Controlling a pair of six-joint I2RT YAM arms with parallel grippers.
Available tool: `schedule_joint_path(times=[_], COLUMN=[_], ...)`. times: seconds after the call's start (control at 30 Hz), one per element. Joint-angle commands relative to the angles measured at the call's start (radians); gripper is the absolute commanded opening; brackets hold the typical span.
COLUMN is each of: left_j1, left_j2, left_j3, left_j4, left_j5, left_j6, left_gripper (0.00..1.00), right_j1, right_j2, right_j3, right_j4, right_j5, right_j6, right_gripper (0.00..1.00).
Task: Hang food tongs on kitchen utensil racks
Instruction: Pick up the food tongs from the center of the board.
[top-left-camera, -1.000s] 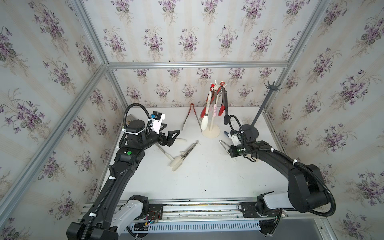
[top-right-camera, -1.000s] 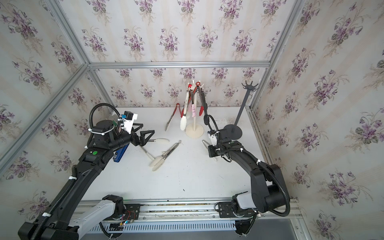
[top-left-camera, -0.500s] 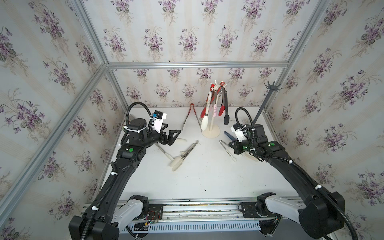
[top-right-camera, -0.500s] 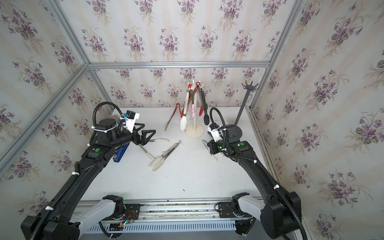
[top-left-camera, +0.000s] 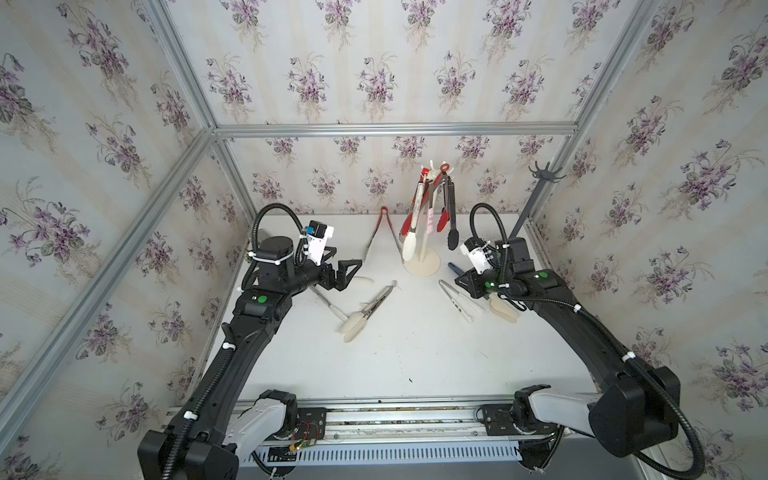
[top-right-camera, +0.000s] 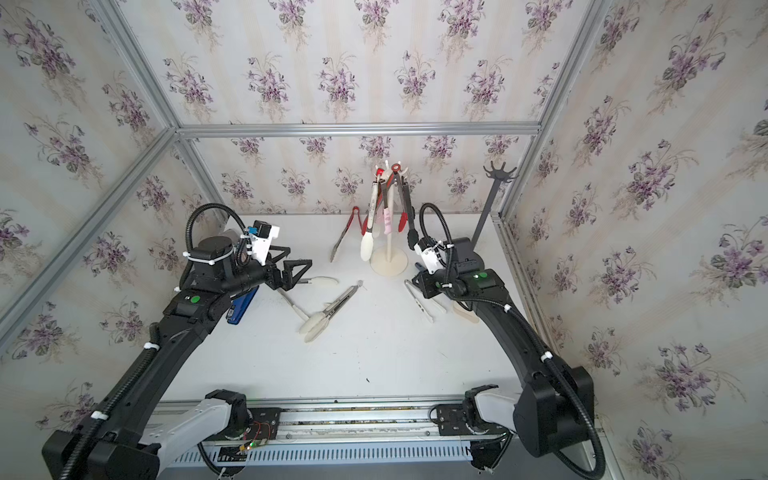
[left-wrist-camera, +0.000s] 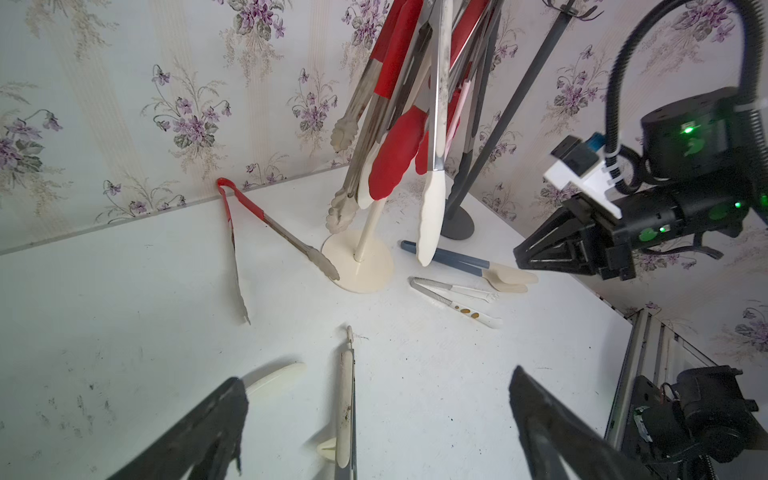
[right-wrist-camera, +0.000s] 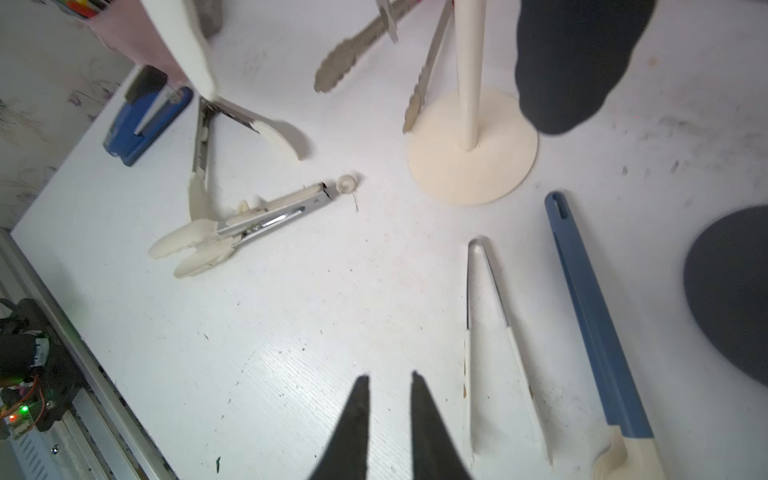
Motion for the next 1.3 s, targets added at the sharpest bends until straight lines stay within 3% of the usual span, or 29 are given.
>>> schedule_joint_path(times=[0.0, 0.17, 0.53, 0.9, 1.27], left_j1=[0.001, 0.001, 0.001, -0.003, -0.015], left_j2=[-0.007, -0.015, -0.046, -0.1, -0.149], left_j3=[-0.008, -0.02, -0.051, -0.094, -0.107], left_j4=[0.033, 0.035, 0.035, 0.036, 0.099], left_j5=[0.011, 0.008, 0.006, 0.008, -0.044], left_j6=[-0.011, -0.017, -0.011, 0.014, 0.013], left_gripper=[0.99, 0.99, 0.99, 0.99, 0.99], right_j1=[0.002, 0.023, 0.055, 0.069, 0.069], right_j2=[0.046, 0.126, 0.284, 0.383, 0.322], right_j3=[-0.025, -0.094, -0.107, -0.123, -0.133], right_j4=[-0.036, 0.032, 0.123, 0.192, 0.177], right_j5=[0.032, 0.088, 0.24, 0.3, 0.297], right_j6=[-0.001, 0.041, 0.049, 0.042, 0.04], right_gripper=[0.41, 0.48, 0.44, 0.25, 0.0])
